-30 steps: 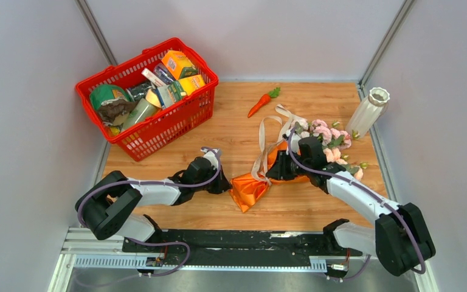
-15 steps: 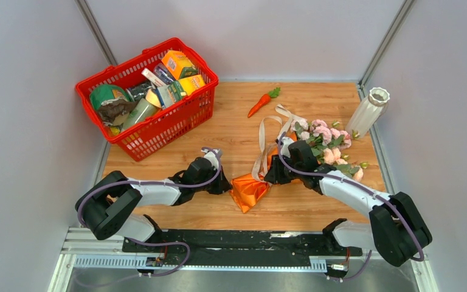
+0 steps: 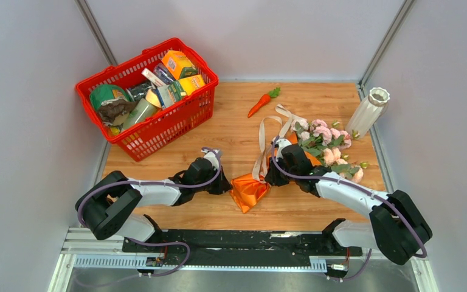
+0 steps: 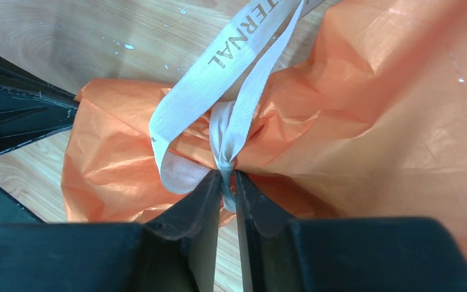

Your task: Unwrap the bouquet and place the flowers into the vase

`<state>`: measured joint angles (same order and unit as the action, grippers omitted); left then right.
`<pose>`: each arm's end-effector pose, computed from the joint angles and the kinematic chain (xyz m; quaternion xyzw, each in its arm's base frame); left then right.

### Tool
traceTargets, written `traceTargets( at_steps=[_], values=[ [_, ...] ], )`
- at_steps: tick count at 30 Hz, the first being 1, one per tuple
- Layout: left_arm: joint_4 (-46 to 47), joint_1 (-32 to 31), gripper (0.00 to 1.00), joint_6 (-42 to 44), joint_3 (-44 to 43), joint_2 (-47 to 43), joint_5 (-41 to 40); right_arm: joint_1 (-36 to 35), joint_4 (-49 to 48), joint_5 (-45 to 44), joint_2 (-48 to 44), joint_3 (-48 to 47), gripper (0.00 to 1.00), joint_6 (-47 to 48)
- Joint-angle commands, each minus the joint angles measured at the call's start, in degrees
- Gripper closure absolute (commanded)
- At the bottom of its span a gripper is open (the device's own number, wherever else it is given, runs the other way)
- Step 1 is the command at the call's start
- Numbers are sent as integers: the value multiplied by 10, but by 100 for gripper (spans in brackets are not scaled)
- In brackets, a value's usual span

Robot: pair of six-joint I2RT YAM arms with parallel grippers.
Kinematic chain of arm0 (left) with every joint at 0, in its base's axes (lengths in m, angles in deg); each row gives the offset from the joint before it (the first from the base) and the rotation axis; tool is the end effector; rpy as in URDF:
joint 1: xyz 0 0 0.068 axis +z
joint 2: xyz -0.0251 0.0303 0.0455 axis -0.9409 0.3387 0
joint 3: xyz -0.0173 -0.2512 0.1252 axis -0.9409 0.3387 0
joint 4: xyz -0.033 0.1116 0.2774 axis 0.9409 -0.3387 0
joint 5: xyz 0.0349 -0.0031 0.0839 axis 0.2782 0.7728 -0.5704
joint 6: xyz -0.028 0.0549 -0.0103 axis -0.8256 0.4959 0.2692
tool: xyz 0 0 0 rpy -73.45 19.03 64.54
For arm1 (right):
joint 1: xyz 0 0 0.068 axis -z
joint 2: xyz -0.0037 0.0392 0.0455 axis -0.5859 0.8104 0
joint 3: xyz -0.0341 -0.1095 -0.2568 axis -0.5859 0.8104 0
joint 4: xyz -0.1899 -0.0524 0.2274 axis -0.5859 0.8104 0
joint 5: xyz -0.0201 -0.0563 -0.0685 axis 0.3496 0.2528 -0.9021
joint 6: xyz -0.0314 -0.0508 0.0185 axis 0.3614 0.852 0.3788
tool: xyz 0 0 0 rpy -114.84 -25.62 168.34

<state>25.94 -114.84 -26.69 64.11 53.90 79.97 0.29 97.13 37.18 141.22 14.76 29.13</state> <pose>0.1912 -0.1993 0.0973 0.0465 0.8910 -0.3606 0.2719 0.2183 0.1651 0.1493 -0.1518 0.9175 0.2303 0.2867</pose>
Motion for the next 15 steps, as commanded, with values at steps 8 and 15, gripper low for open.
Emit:
traceTargets(
  at_steps=[8, 15],
  values=[
    [-20, -6, 100, 1, -7, -8, -31, -15, 24, -86, -49, -4, 100, -2],
    [-16, -6, 100, -3, 3, -6, -36, -15, 51, -105, -137, 3, 100, -19]
  ],
)
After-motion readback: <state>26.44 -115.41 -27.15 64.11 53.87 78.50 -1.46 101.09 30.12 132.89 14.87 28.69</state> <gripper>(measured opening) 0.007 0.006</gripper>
